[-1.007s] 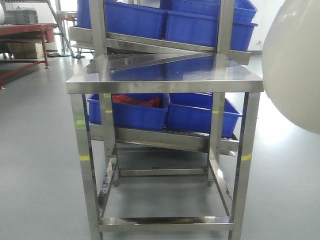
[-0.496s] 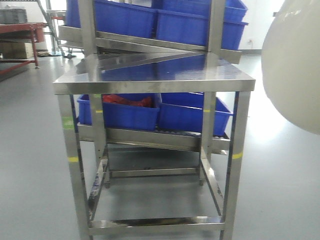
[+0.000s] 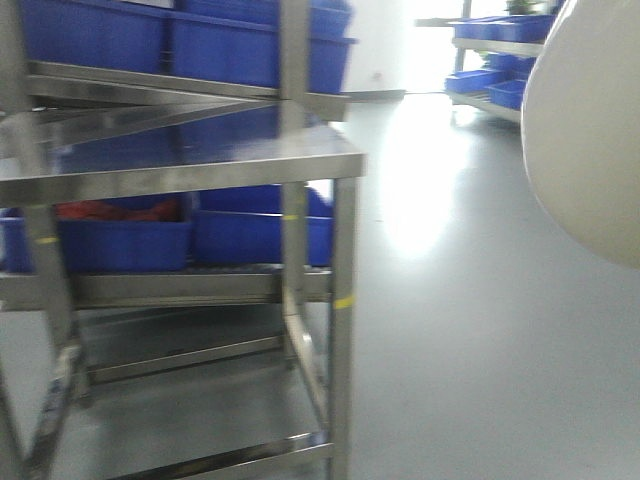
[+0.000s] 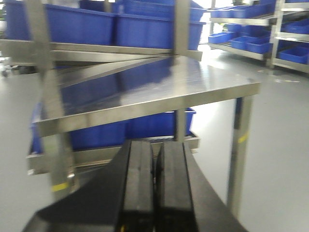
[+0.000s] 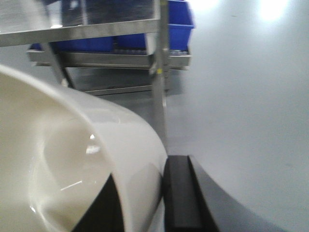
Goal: Move white bin to right shelf second layer
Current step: 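Turn the base away from the table, bin held in right gripper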
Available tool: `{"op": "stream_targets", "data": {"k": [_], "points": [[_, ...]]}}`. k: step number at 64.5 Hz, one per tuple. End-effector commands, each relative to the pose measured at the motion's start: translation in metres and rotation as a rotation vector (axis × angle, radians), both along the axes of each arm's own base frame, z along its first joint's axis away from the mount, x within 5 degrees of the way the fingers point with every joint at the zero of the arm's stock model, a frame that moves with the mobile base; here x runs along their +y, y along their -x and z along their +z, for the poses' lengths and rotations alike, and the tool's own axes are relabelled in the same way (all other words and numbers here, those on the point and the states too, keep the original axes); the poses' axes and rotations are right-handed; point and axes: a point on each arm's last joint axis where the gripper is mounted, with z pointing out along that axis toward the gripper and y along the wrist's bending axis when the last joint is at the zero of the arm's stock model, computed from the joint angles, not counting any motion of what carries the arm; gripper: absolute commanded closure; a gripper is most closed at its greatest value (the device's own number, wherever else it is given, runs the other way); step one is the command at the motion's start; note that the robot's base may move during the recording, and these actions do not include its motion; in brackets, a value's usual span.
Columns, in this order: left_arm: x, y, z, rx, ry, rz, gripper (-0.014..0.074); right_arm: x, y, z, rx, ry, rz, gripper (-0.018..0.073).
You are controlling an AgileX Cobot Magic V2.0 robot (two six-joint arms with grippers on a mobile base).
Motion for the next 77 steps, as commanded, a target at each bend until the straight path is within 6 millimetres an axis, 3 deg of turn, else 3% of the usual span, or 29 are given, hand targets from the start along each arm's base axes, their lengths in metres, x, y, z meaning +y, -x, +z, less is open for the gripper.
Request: {"op": "stream_targets", "data": {"k": [1, 77], "points": [[0.0005, -0.0004, -0.0040, -0.059, 0.019, 0.006, 0.0512, -0.0003, -0.0028, 0.0190, -0.121, -0.031, -0.011, 0.0502], [0.0005, -0.0004, -0.0040, -0.059, 0.019, 0.006, 0.0512, -0.0003, -0.0028, 0.0190, -0.121, -0.031, -0.011, 0.0502]]}}
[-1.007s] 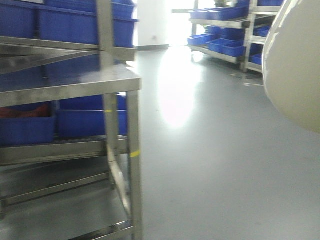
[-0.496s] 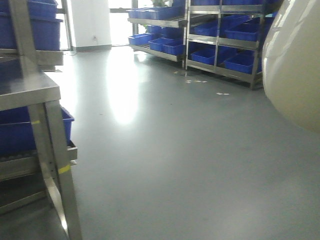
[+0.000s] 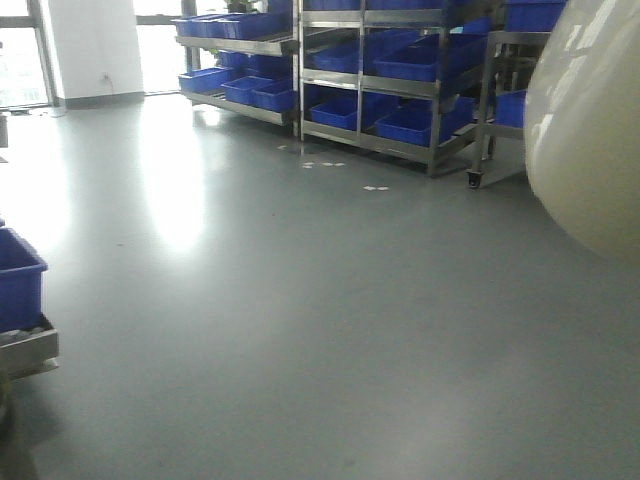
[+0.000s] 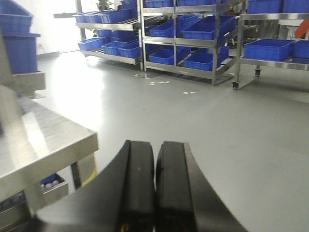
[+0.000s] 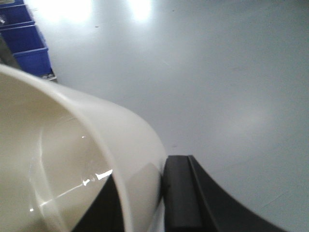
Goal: Move white bin to right shelf second layer
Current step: 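Turn the base away from the table, bin held in right gripper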
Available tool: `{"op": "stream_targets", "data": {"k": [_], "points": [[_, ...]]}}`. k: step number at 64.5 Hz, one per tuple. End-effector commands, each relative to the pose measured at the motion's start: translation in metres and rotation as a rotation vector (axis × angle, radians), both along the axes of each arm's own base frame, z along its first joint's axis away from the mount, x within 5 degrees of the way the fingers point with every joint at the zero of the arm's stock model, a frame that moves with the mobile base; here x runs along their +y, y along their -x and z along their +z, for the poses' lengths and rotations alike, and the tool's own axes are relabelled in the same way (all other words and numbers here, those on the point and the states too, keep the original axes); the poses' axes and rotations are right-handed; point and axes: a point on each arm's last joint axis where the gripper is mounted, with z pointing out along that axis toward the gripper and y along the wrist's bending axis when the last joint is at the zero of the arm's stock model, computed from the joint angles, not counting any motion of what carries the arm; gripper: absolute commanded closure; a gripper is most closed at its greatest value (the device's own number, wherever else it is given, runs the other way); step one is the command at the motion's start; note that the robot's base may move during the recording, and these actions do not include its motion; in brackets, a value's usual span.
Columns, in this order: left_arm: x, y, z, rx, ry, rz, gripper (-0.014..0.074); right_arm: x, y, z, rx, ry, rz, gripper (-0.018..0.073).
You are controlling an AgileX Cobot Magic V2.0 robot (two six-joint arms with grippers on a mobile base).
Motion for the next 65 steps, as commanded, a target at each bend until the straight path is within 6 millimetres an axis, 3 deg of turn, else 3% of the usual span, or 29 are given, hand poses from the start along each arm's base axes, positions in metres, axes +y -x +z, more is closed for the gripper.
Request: {"op": "stream_targets", "data": {"k": [1, 65], "points": [[0.0005, -0.0004, -0.0040, -0.059, 0.019, 0.006, 0.0512, -0.0003, -0.0028, 0.0190, -0.121, -0.031, -0.011, 0.0502], [0.0005, -0.0004, -0.0040, -0.059, 0.019, 0.006, 0.0512, -0.0003, -0.0028, 0.0190, -0.121, -0.031, -0.011, 0.0502]]}}
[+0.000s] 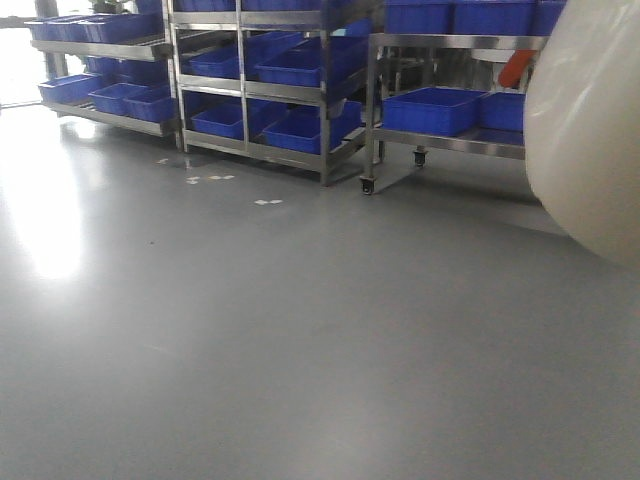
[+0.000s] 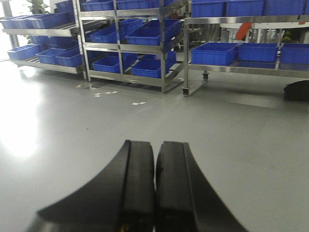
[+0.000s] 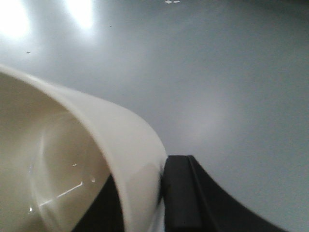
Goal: Move white bin to right shelf second layer
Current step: 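Turn the base away from the table, bin held in right gripper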
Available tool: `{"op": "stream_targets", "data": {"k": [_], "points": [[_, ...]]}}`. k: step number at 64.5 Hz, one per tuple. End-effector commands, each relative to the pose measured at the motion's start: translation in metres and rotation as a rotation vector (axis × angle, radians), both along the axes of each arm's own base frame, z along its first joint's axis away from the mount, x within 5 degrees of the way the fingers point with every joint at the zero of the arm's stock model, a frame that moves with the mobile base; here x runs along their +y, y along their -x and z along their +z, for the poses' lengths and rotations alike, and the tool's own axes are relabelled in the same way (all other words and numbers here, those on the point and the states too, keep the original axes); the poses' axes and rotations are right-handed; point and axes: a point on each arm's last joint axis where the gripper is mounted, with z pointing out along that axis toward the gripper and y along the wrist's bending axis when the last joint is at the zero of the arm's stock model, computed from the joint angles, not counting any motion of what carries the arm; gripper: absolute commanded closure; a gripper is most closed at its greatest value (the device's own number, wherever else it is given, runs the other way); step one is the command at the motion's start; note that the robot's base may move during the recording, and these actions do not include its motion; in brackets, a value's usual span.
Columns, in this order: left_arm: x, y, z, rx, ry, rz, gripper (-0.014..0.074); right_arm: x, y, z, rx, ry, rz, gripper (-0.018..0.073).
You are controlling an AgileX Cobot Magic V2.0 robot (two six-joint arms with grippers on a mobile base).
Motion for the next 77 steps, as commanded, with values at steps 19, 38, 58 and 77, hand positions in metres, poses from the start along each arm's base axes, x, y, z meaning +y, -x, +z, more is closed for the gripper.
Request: {"op": "stream_targets", "data": {"k": [19, 38, 58, 77], "points": [[0.0005, -0.0004, -0.0040, -0.059, 0.019, 0.006, 0.0512, -0.0003, -0.0028, 0.0190, -0.121, -0.031, -0.011, 0.0502], [0.0005, -0.0004, -0.0040, -0.059, 0.019, 0.006, 0.0512, -0.0003, -0.0028, 0.0190, -0.121, -0.031, -0.011, 0.0502], [0.0005, -0.0004, -0.0040, -0.059, 0.019, 0.006, 0.0512, -0.0003, -0.0028, 0.0190, -0.121, -0.031, -0.011, 0.0502], [0.0005, -0.0004, -0.0040, -0.059, 0.019, 0.006, 0.0512, -0.0003, -0.0028, 0.0190, -0.121, -0.031, -0.011, 0.0502]]}}
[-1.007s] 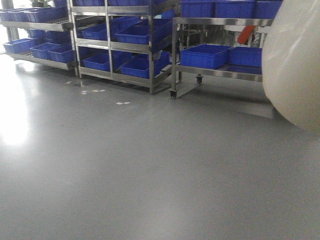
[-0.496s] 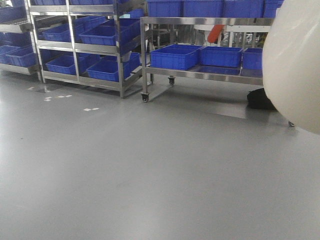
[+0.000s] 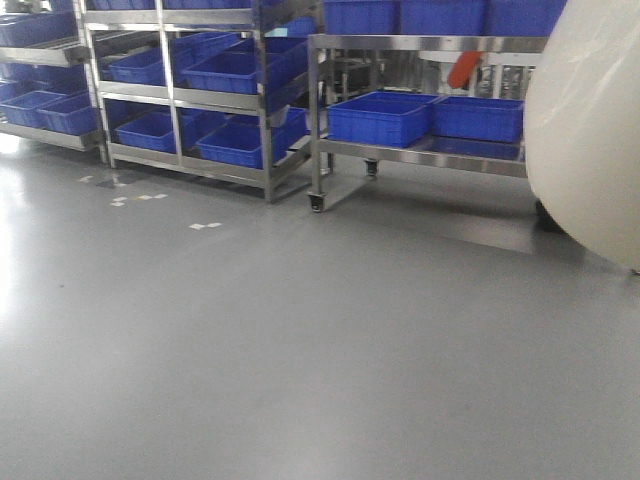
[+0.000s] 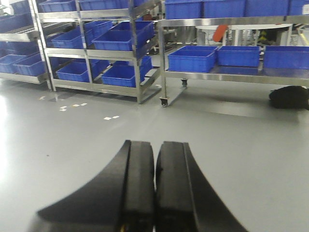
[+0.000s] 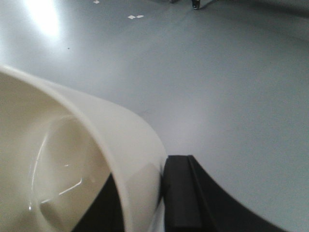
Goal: Move white bin to right shelf second layer
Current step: 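Turn the base away from the table, bin held in right gripper, then drive past the blue-bin racks carrying the bin in the right gripper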
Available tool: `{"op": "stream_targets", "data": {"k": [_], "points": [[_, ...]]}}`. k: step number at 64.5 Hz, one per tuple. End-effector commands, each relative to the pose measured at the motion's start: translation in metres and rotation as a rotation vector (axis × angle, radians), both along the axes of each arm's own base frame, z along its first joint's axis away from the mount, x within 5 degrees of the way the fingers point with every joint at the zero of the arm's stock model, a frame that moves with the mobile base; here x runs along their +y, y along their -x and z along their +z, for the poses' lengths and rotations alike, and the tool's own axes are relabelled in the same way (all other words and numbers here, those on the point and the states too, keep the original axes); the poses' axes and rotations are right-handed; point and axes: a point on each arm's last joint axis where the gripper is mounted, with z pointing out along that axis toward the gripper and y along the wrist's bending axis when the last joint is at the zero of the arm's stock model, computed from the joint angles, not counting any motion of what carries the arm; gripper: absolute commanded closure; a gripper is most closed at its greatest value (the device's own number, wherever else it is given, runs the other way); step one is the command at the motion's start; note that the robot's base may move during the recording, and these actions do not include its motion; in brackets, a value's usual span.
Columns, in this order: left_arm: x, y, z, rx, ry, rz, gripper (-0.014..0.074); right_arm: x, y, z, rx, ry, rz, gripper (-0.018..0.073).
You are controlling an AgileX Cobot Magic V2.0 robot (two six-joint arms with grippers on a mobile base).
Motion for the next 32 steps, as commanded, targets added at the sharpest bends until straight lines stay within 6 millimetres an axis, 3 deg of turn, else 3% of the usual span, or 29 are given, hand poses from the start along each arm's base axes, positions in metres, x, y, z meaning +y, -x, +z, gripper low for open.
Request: {"op": "stream_targets", "data": {"k": [1, 32], "points": [[0.0005, -0.0004, -0.0040, -0.059, 0.019, 0.006, 0.0512, -0.0003, -0.0028, 0.0190, -0.121, -0.031, -0.011, 0.0502], [0.0005, -0.0004, -0.0040, -0.059, 0.019, 0.006, 0.0512, -0.0003, -0.0028, 0.0190, -0.121, -0.031, -0.011, 0.0502]]}}
